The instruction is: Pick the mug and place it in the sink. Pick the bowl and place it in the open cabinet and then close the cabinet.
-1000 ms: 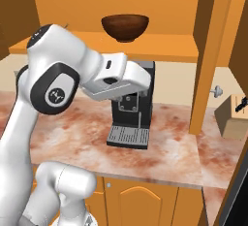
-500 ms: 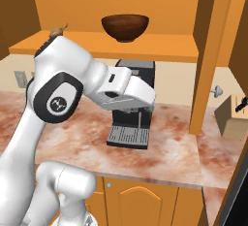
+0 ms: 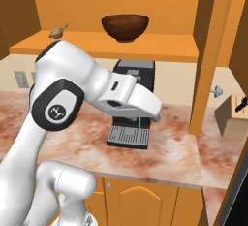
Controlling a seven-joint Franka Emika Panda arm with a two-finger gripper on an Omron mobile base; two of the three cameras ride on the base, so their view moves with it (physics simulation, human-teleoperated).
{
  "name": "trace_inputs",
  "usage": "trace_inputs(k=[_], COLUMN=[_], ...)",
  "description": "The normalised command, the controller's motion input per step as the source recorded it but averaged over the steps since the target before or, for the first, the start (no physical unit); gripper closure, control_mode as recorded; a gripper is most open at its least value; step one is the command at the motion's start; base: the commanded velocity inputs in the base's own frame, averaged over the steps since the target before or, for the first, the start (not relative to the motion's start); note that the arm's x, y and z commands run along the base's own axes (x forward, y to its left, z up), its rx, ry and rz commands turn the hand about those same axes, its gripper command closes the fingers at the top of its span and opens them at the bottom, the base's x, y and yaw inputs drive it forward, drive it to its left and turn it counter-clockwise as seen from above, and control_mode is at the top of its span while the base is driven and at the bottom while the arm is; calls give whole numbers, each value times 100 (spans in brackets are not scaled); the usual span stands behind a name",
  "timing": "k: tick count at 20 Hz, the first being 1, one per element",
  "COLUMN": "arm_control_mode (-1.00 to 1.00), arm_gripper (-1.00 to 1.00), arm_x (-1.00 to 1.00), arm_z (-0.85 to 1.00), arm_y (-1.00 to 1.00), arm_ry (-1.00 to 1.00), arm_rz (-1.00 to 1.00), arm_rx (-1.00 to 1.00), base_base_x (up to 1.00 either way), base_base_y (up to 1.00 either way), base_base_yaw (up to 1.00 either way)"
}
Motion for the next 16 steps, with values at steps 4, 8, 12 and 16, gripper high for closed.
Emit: trace_inputs(k=[4,8,12,16], arm_control_mode=[-100,-100,-100,-100], arm_gripper=[-100,-100,-100,-100], arm_x=[-11,-11,-13,-10], arm_z=[0,0,-1,-1], arm_y=[-18,-16,-12,-11], arm_ry=[-2,-7,-7,-8], arm_rz=[-5,-5,-4,-4], arm_rx=[0,0,0,0], base_base_x=[0,0,0,0], base_base_y=[0,0,0,0], base_base_yaw=[0,0,0,0])
